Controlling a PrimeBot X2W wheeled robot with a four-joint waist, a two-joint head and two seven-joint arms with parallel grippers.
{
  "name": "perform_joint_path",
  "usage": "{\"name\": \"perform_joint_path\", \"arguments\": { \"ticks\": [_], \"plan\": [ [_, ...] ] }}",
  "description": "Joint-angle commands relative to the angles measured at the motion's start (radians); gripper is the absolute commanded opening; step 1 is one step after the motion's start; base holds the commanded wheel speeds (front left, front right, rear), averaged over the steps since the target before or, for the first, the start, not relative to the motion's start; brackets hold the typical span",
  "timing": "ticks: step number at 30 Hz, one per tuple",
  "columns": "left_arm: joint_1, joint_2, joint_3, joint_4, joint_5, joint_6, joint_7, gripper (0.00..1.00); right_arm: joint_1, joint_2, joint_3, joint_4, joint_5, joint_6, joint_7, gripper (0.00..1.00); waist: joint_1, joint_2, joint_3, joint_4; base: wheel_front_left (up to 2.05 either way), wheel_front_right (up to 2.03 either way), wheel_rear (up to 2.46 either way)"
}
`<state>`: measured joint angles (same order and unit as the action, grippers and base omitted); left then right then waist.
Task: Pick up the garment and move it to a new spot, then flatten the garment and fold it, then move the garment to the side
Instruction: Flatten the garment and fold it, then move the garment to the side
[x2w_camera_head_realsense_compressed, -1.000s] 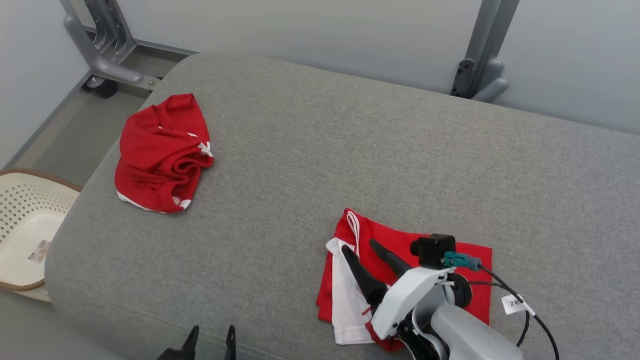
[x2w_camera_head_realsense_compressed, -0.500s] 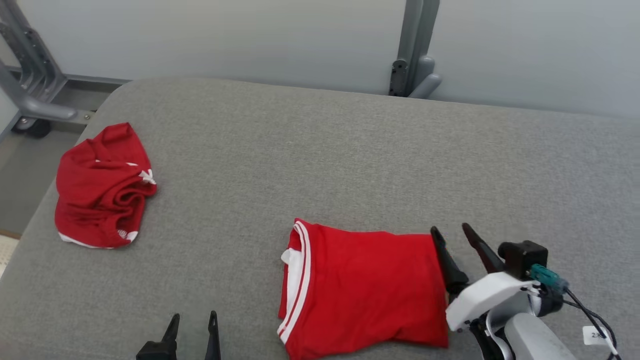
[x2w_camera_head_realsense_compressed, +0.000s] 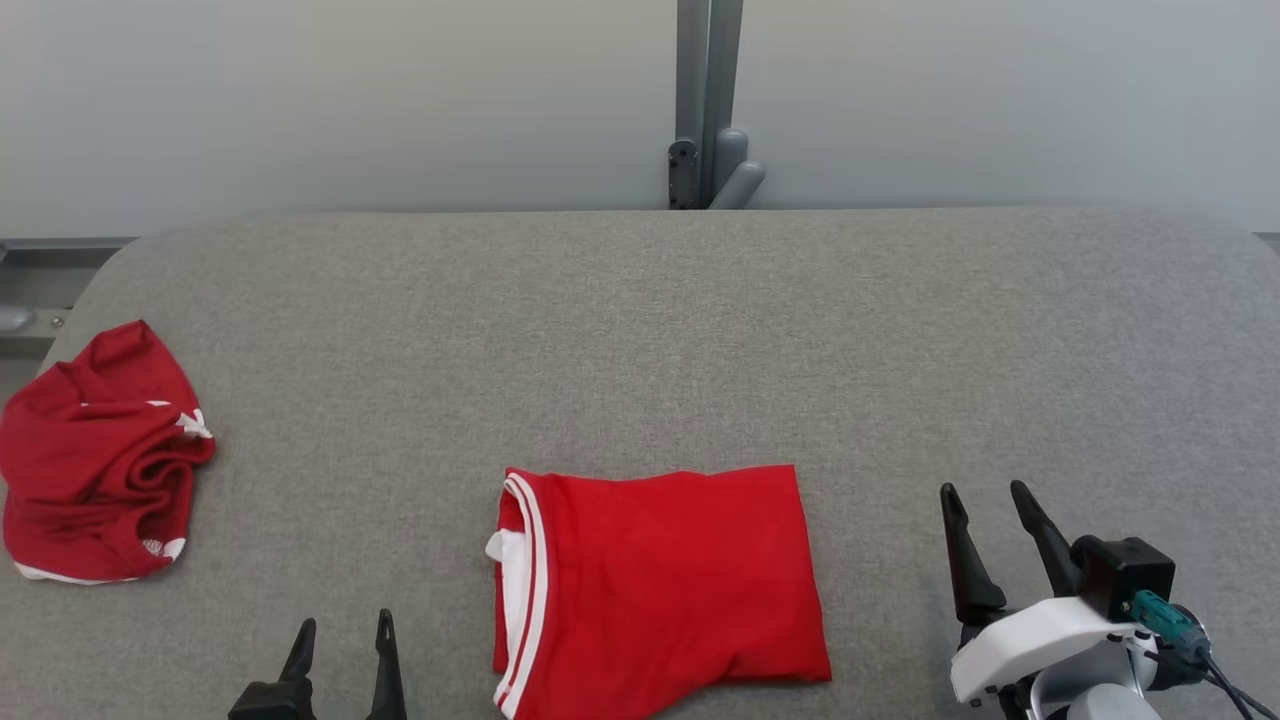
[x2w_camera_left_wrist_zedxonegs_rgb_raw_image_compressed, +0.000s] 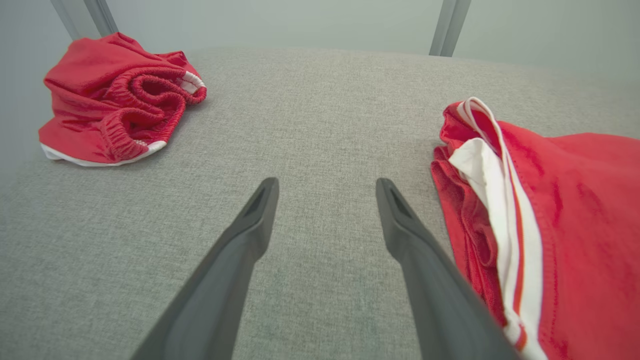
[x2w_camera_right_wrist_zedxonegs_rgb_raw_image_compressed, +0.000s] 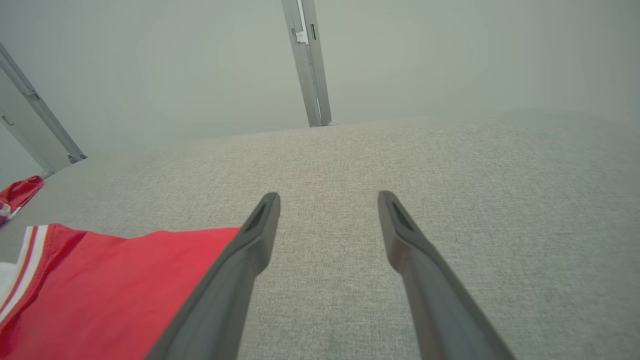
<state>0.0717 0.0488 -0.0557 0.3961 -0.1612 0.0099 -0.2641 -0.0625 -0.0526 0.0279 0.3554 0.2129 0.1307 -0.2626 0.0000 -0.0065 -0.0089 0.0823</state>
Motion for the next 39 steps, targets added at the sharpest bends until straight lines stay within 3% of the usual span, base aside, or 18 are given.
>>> {"name": "perform_joint_path", "arguments": {
  "ticks": [1, 20, 25, 32, 39],
  "plan": [
    [0.010, 0.003, 0.009, -0.006, 0.010, -0.001, 0.000, 1.00, 0.021, -0.003, -0.006, -0.013, -0.011, 0.000, -0.003, 1.00, 0.0000, 0.0065, -0.015, -0.029, 0.00, 0.00, 0.00],
    [0.017, 0.003, 0.020, -0.057, 0.004, 0.000, 0.000, 1.00, 0.066, 0.001, 0.035, -0.032, 0.032, 0.000, -0.003, 1.00, 0.0000, 0.0065, -0.014, -0.082, 0.00, 0.00, 0.00],
    [-0.006, 0.003, -0.007, -0.051, 0.010, -0.009, 0.000, 1.00, 0.028, 0.001, 0.131, -0.001, 0.075, 0.000, -0.003, 1.00, 0.0000, 0.0065, 0.014, -0.042, 0.00, 0.00, 0.00],
    [-0.037, 0.004, -0.053, -0.045, 0.019, -0.023, 0.000, 1.00, -0.077, 0.000, 0.263, 0.155, 0.186, 0.000, -0.003, 1.00, 0.0000, 0.0065, 0.066, 0.053, 0.00, 0.00, 0.00],
    [-0.055, 0.003, -0.063, -0.041, 0.019, -0.026, 0.000, 1.00, -0.168, -0.001, 0.275, 0.336, 0.223, 0.000, -0.003, 1.00, 0.0000, 0.0065, 0.091, 0.123, 0.00, 0.00, 0.00]
  ]
}}
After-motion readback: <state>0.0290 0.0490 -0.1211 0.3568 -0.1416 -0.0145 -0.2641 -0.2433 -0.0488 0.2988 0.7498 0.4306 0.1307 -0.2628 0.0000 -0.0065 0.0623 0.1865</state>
